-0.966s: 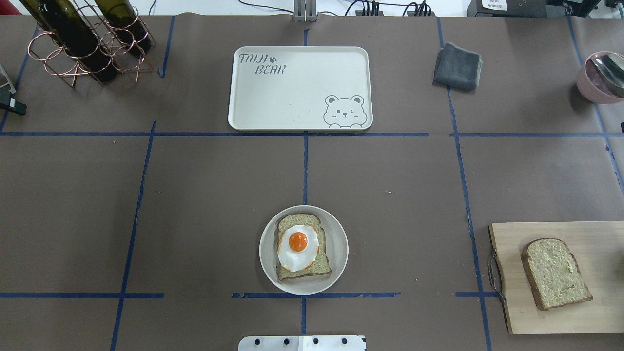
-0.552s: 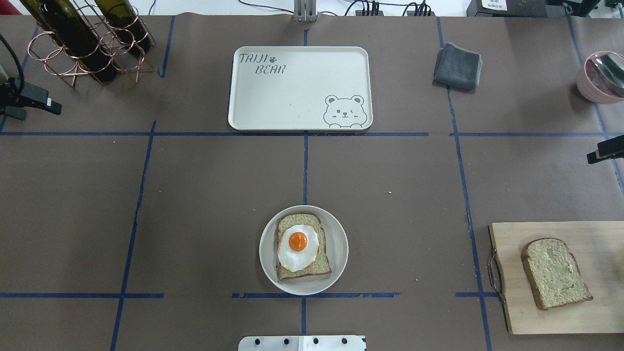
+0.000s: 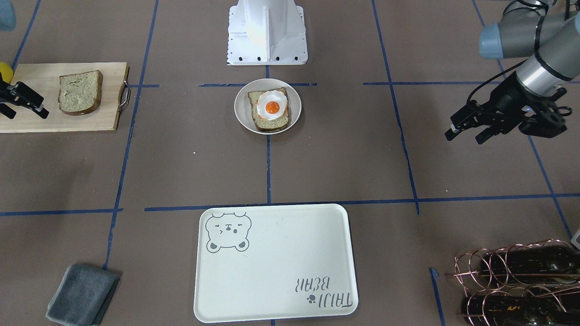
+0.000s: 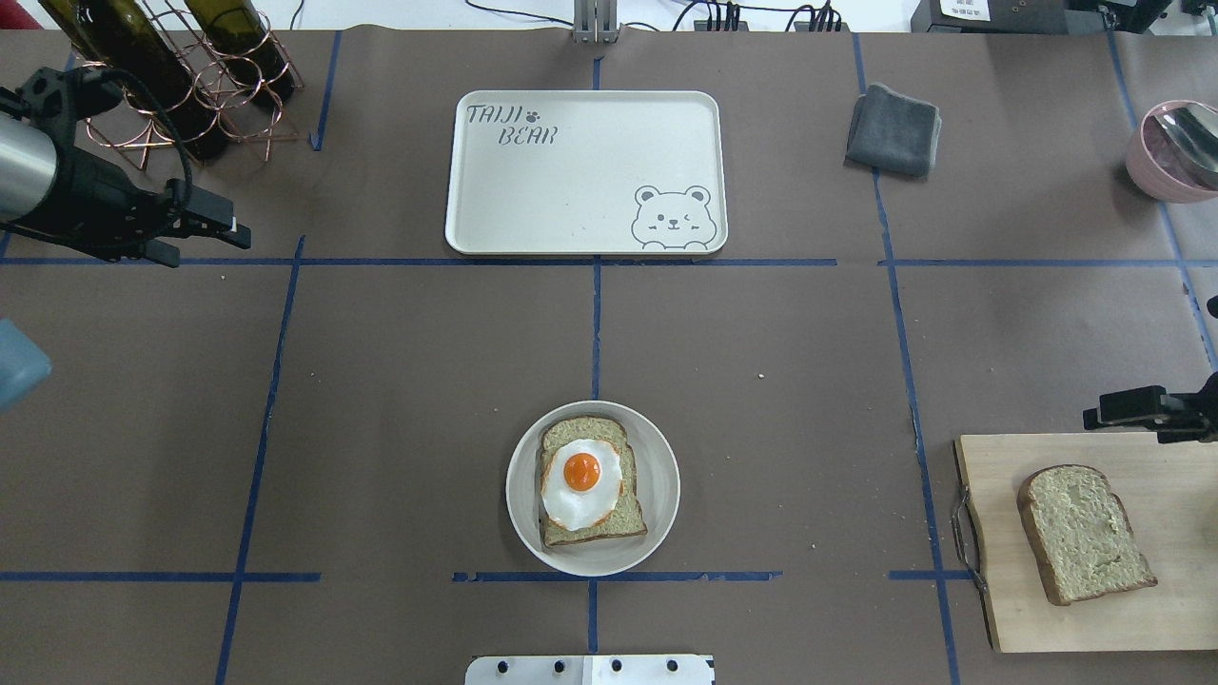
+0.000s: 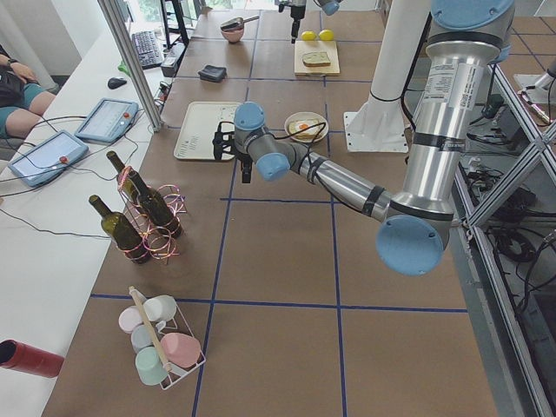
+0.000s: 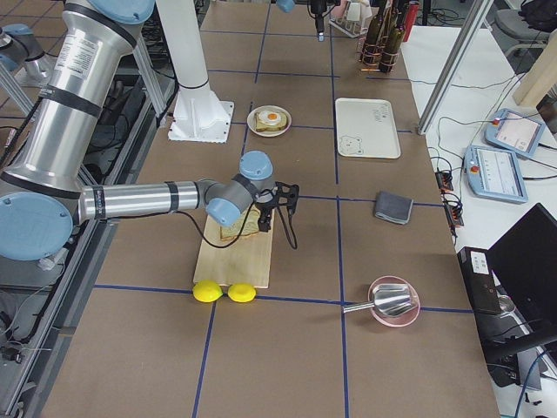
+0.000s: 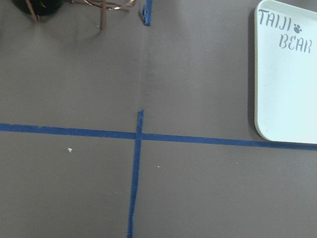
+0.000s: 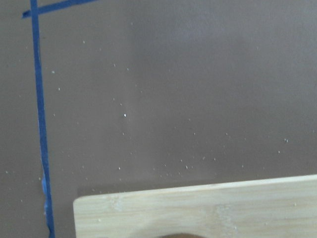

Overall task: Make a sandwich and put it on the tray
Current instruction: 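Lower the right gripper onto the board's bread slice while the left arm advances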

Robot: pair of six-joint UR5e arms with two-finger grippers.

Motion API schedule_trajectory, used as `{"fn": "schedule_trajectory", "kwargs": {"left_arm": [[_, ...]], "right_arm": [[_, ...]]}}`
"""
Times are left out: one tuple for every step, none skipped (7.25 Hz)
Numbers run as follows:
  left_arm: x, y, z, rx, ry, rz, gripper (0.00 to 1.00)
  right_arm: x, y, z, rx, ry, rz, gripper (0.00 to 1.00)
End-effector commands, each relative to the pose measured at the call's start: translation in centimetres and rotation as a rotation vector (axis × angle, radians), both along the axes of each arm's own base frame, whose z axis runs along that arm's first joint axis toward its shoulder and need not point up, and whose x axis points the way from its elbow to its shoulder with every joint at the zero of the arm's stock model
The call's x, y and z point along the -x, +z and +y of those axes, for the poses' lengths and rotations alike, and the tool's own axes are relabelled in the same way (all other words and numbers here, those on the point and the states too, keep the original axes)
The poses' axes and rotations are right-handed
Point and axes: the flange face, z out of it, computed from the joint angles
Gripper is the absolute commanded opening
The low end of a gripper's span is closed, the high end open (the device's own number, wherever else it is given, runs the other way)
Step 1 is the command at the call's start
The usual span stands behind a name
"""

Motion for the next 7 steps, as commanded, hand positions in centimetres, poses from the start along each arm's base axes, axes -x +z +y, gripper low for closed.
{"fn": "schedule_trajectory", "kwargs": {"left_arm": [[-3.0, -2.2, 0.7, 0.033, -0.008, 0.024, 1.00], [-3.1, -2.2, 0.6, 0.031, -0.012, 0.021, 1.00], [-3.1, -2.2, 0.6, 0.030, -0.012, 0.022, 1.00], [-3.1, -2.2, 0.6, 0.030, -0.012, 0.022, 1.00], [-3.1, -2.2, 0.6, 0.031, -0.012, 0.021, 1.00], [-3.1, -2.2, 0.6, 0.028, -0.011, 0.022, 1.00], [-3.1, -2.3, 0.6, 0.027, -0.011, 0.023, 1.00]], "right_arm": [[0.3, 2.3, 3.7, -0.009, -0.031, 0.047, 0.95], [1.0, 3.1, 4.1, -0.013, -0.046, 0.071, 0.87], [1.7, 3.8, 4.5, -0.022, -0.064, 0.090, 0.83], [2.0, 4.1, 4.7, -0.026, -0.078, 0.093, 0.77], [2.4, 4.4, 4.9, -0.024, -0.089, 0.096, 0.73], [2.5, 4.4, 5.0, -0.024, -0.098, 0.093, 0.71], [2.9, 4.4, 5.3, -0.027, -0.115, 0.088, 0.68]]}}
